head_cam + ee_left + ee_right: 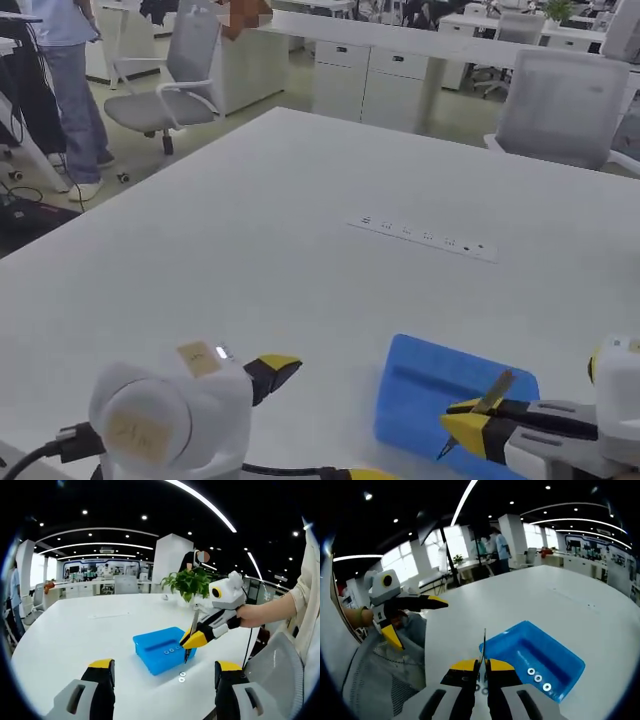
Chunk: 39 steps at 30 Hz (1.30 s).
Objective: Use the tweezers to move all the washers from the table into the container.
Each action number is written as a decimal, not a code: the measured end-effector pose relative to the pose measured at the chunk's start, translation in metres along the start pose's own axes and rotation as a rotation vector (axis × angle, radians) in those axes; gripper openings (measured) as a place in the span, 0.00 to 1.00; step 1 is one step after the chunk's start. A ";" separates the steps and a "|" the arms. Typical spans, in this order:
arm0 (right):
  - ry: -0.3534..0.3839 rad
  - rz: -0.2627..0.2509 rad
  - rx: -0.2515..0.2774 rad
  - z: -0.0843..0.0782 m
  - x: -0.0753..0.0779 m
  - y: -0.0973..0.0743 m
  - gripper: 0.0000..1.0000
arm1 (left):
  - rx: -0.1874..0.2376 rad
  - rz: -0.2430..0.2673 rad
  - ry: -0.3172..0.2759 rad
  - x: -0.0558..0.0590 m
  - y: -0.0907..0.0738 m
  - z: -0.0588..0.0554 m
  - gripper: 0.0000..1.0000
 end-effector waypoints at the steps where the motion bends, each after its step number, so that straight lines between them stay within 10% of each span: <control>1: 0.000 -0.002 -0.015 -0.003 0.001 0.002 0.04 | 0.000 -0.001 -0.001 0.000 0.000 0.000 0.83; 24: -0.033 0.013 -0.140 -0.022 0.005 0.023 0.04 | -0.005 -0.001 0.004 -0.001 0.001 -0.001 0.82; 39: -0.060 0.002 -0.122 -0.023 0.003 0.021 0.04 | -0.009 -0.002 0.010 -0.001 0.001 -0.001 0.82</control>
Point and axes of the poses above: the centre of the closed fingertips' face, and the gripper's own axes: y roughly forward along the fingers, x roughly to its right, z roughly out of its top, the point moved 8 cm from there along -y, roughly backward along the fingers, and after that the axes turned 11 degrees about z, right-handed, at the moved point
